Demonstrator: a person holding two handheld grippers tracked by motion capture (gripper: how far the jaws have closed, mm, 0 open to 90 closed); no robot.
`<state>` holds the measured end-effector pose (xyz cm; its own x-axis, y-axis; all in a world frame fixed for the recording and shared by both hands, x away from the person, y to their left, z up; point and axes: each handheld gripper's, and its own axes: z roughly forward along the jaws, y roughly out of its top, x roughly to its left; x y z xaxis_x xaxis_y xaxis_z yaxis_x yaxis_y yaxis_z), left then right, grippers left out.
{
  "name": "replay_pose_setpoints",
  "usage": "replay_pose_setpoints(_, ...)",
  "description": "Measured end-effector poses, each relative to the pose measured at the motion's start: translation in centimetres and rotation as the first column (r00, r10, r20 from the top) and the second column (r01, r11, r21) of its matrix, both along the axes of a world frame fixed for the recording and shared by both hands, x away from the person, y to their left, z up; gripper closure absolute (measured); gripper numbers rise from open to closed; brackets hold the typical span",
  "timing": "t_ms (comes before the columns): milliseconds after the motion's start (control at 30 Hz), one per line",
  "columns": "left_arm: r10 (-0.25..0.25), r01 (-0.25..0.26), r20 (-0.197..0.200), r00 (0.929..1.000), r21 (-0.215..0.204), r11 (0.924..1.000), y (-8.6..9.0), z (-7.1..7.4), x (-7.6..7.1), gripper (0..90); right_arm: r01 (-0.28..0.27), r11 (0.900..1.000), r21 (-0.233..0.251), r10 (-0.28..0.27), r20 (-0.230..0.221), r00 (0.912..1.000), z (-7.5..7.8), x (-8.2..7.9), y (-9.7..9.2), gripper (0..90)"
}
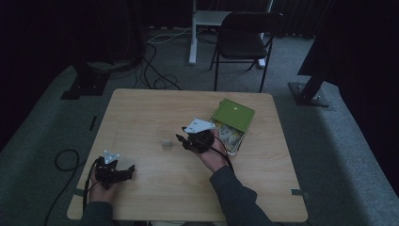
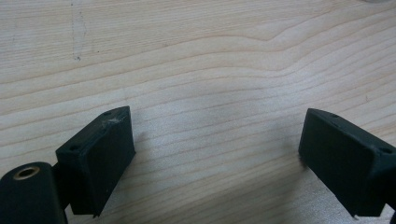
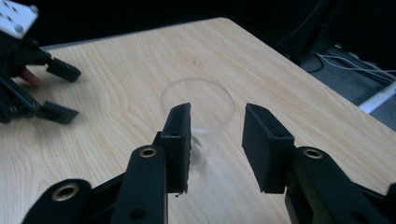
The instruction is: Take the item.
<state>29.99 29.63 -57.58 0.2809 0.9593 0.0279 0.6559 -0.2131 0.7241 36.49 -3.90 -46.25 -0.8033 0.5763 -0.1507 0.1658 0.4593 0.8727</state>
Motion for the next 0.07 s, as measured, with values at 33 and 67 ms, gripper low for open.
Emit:
replay_pose_setpoints(33,0.0,0.0,0.0,1.0,0.0,1.0,0.0,0.0,0.0,11.2,0.003,1.0,0.0,-0.003,-0.003,1.0,-0.05,-0.06,-0.18,61.8)
replay_pose_setpoints(67,0.0,0.0,0.0,1.0,0.0,1.0,0.0,0.0,0.0,11.2,0.004,1.0,0.002,-0.004,-0.003,1.0,-0.06,-0.09,-0.31,61.8)
